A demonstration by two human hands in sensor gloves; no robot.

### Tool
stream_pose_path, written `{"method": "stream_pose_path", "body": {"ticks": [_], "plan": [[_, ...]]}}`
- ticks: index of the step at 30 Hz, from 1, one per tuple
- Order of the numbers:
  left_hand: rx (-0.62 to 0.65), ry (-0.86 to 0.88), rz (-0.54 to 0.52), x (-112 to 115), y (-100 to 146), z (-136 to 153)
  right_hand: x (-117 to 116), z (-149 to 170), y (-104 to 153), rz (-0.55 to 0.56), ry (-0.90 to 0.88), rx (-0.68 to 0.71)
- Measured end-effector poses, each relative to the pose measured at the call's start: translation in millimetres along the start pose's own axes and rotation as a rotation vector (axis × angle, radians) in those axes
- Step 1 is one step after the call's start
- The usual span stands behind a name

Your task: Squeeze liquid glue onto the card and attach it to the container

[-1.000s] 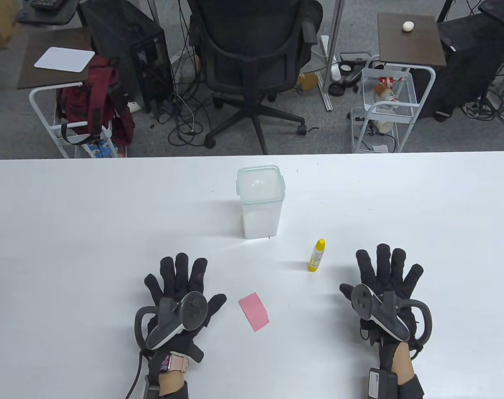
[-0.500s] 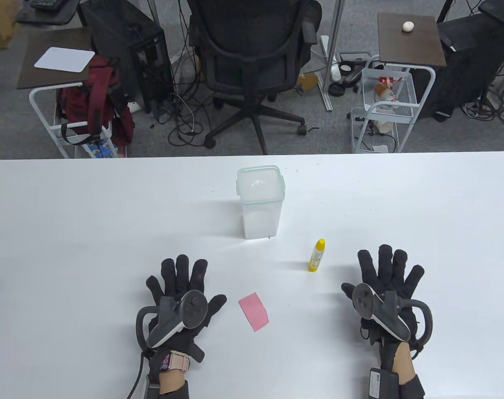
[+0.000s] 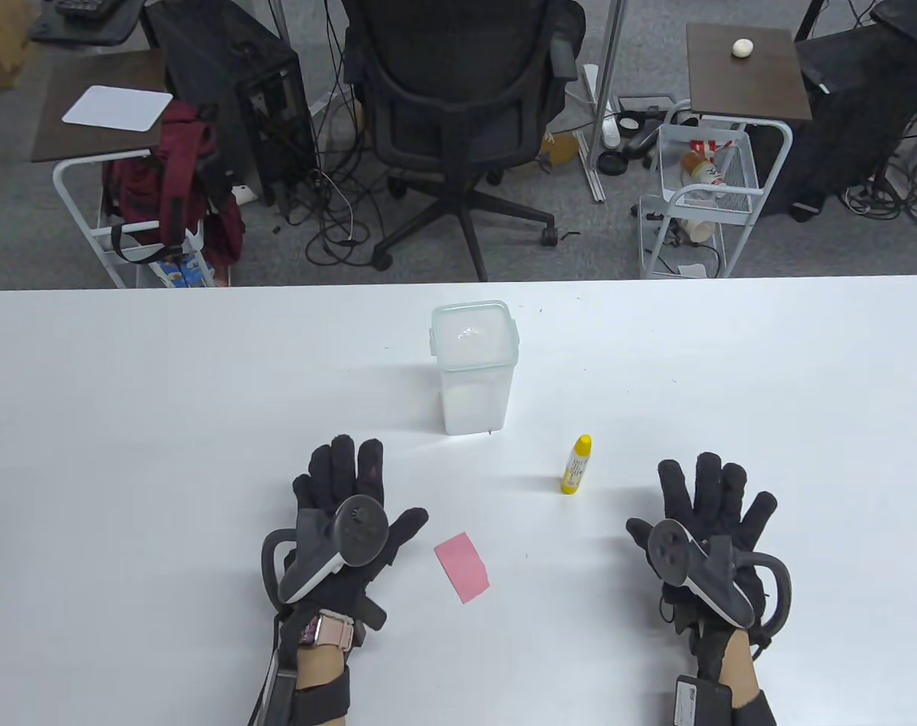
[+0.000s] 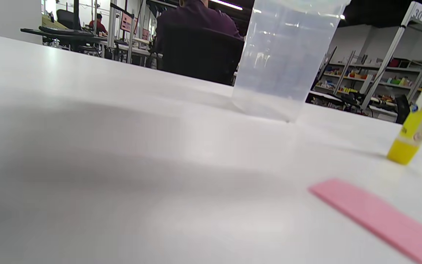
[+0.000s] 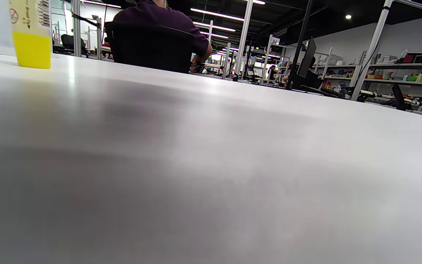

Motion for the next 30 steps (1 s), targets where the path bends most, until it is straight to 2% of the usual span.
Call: {"method": "stream_pose_path", "body": {"ticks": [4,8,12,14,23,30], "plan": [[-0.047,0.012,-0.008,-34.4,-19.2,-22.7,-1.8,3.2,-1.6,-0.009,-0.017,-0.011],[-0.013,-0.017,-0.053,-64.5,-37.6,-49.7,-2.8,3.2,-5.1,-0.011,-0.026,-0.010],[0.010,-0.080,-0.032,-87.9,-65.1,-75.8,-5.2,3.5,-11.3,-0.021,-0.041,-0.008],[-0.002,-0.100,0.011,-93.8,-82.3,-85.6,-7.7,5.0,-13.4,-0.041,-0.051,-0.013],[0.017,-0.138,0.178,-91.7,-145.0,-109.1,-10.8,13.4,-17.7,-0.052,-0.073,-0.038],[0.000,-0.182,0.279,-75.4,-174.2,-109.0,-10.8,14.2,-19.0,-0.059,-0.067,-0.034]]}}
Point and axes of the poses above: the tracker on the back of each hand, its own z axis roughly to the little-finger side, its own y axis roughly from the fingertips to the wrist, x = y × z, the point moved 4 cm from there along -y, roughly from the wrist to the fingertips, and after that the axes turned 6 degrees about z, right-handed, at the moved point
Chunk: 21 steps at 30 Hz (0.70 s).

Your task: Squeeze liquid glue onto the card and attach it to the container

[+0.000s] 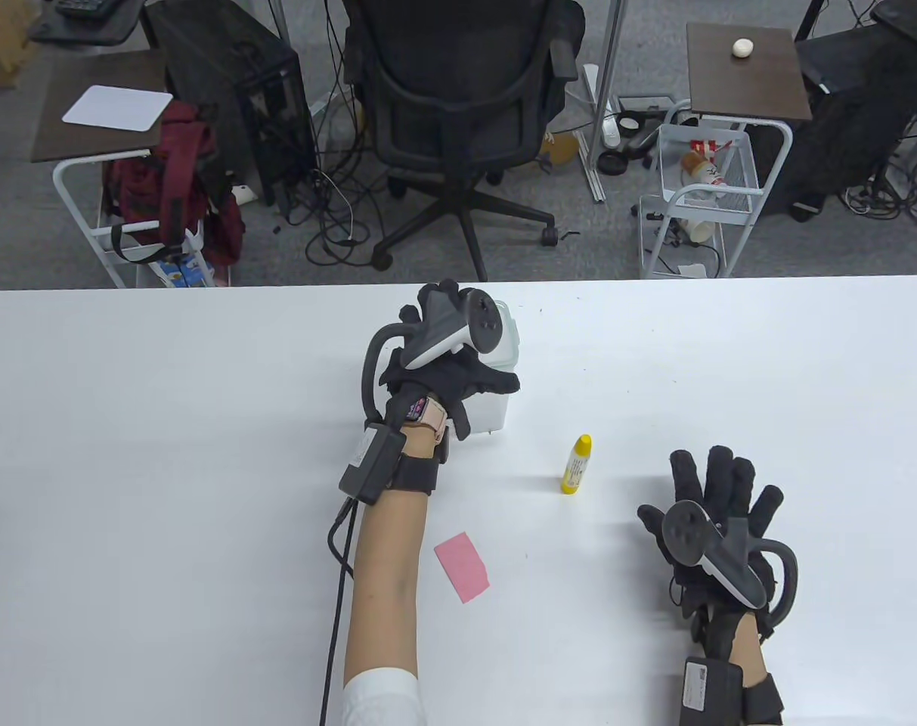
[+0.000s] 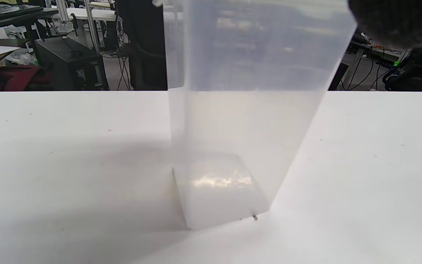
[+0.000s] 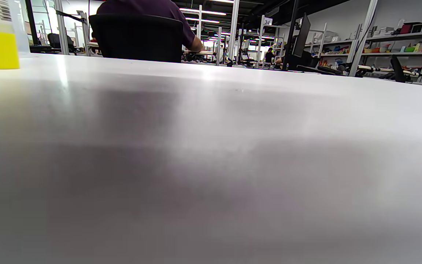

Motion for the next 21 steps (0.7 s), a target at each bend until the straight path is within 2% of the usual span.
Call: {"method": "stream_pose_path", "body": {"ticks": [6,9,12,16,21], "plan": [[0.007,0.032,-0.080,-1.7,-5.3,4.7,1.8,-3.0,-0.3,0.000,0.020,0.015],[0.018,0.032,-0.190,-2.7,-2.1,5.4,2.6,-4.5,0.1,0.007,0.027,0.020],[0.047,0.031,-0.255,-2.5,5.5,8.4,2.4,-5.3,-0.1,0.010,0.024,0.022],[0.118,-0.012,-0.305,-5.9,30.1,13.8,2.8,-9.7,1.0,0.017,0.023,0.038],[0.204,-0.153,-0.326,-4.3,73.0,14.4,5.1,-16.6,4.0,0.036,0.033,0.064]]}}
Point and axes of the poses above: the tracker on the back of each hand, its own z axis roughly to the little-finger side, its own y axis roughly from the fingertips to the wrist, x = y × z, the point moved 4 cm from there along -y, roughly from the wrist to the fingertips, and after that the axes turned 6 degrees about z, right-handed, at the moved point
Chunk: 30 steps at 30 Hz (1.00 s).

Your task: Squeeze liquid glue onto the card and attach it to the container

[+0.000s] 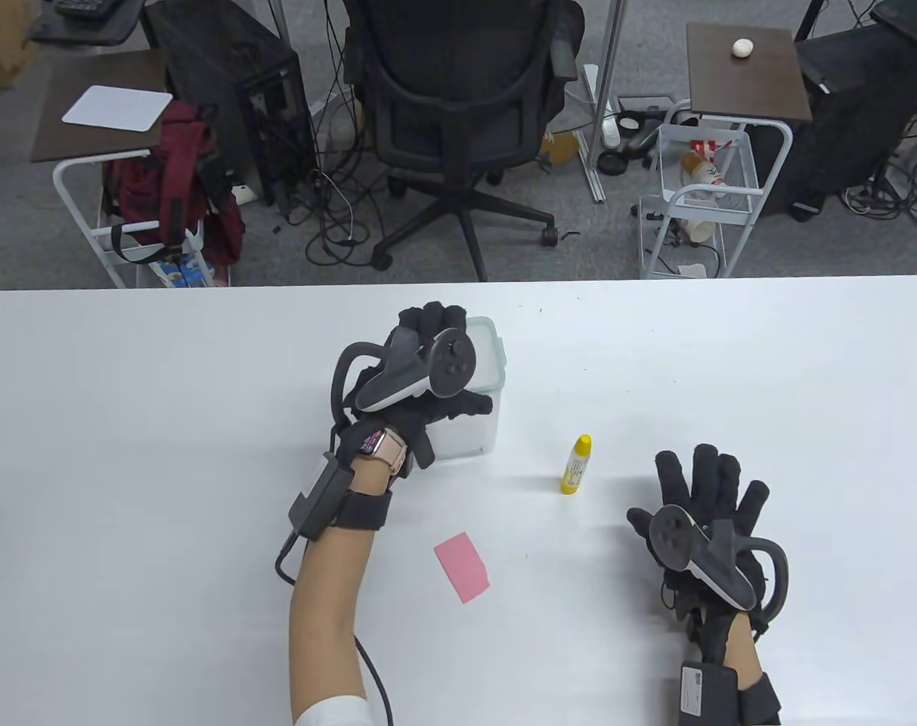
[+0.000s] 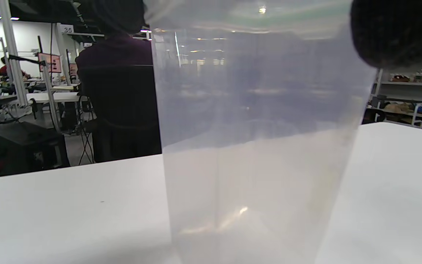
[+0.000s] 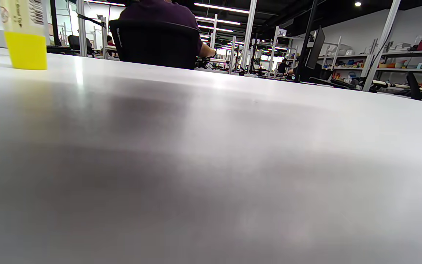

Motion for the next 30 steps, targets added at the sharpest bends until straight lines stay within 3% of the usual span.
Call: {"method": "stream_pose_path", "body": {"ticks": [8,14,24,27,30], "plan": [[0.045,-0.032,0.060,18.9,43.4,-6.1,2.2,-7.2,5.1,0.017,0.016,0.027],[0.035,-0.048,0.087,31.4,48.8,-9.7,3.9,-10.9,9.7,0.026,0.020,0.038],[0.017,-0.041,0.152,32.9,58.9,-8.9,5.6,-7.3,14.3,0.038,0.010,0.031],[0.020,0.039,0.070,23.3,78.1,-3.8,5.9,-8.1,14.9,0.044,0.003,0.038],[-0.001,0.187,-0.137,17.6,117.0,5.3,6.2,-10.7,15.6,0.047,-0.004,0.051]]}}
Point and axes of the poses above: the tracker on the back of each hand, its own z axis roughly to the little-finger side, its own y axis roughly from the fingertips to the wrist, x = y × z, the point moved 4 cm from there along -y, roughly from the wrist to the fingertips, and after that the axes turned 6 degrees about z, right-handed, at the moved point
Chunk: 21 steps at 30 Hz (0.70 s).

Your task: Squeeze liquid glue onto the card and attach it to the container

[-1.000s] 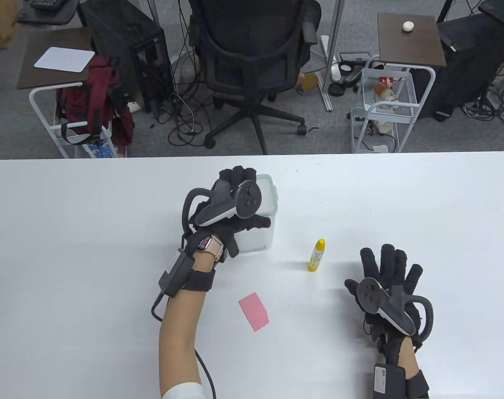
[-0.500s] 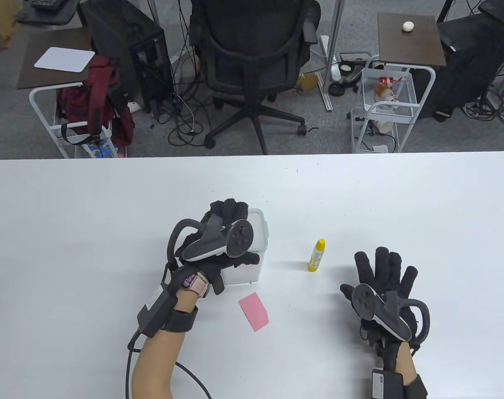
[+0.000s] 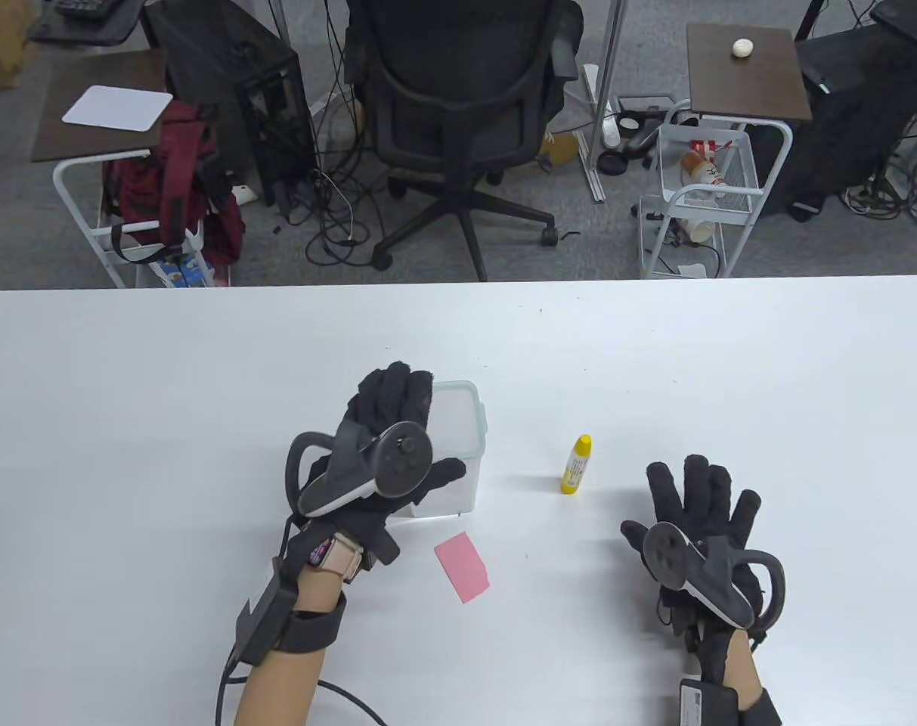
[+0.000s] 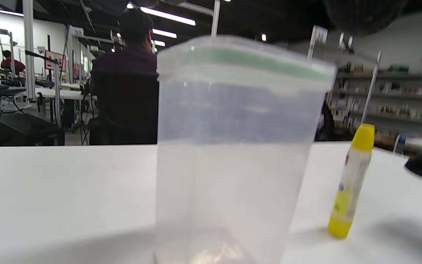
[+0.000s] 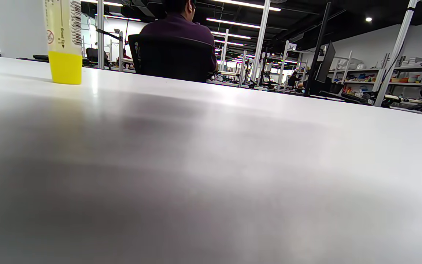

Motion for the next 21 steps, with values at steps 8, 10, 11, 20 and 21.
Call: {"method": "stream_pose_path", "body": {"ticks": [8,10,11,20,21], "plan": [[-0.092,0.371,-0.242,54.5,86.9,30.0,-1.1,-12.5,3.3,-0.006,-0.016,0.043],[-0.104,0.468,-0.263,70.6,95.0,39.5,-1.0,-15.5,4.1,-0.003,-0.014,0.053],[-0.102,0.545,-0.254,80.0,97.0,45.1,-1.2,-17.3,4.2,-0.002,-0.013,0.057],[-0.181,0.676,-0.222,112.6,97.8,63.1,1.5,-19.6,7.6,0.015,-0.033,0.064],[-0.184,0.689,-0.223,113.8,98.2,64.2,1.3,-17.9,7.2,0.015,-0.057,0.056]]}}
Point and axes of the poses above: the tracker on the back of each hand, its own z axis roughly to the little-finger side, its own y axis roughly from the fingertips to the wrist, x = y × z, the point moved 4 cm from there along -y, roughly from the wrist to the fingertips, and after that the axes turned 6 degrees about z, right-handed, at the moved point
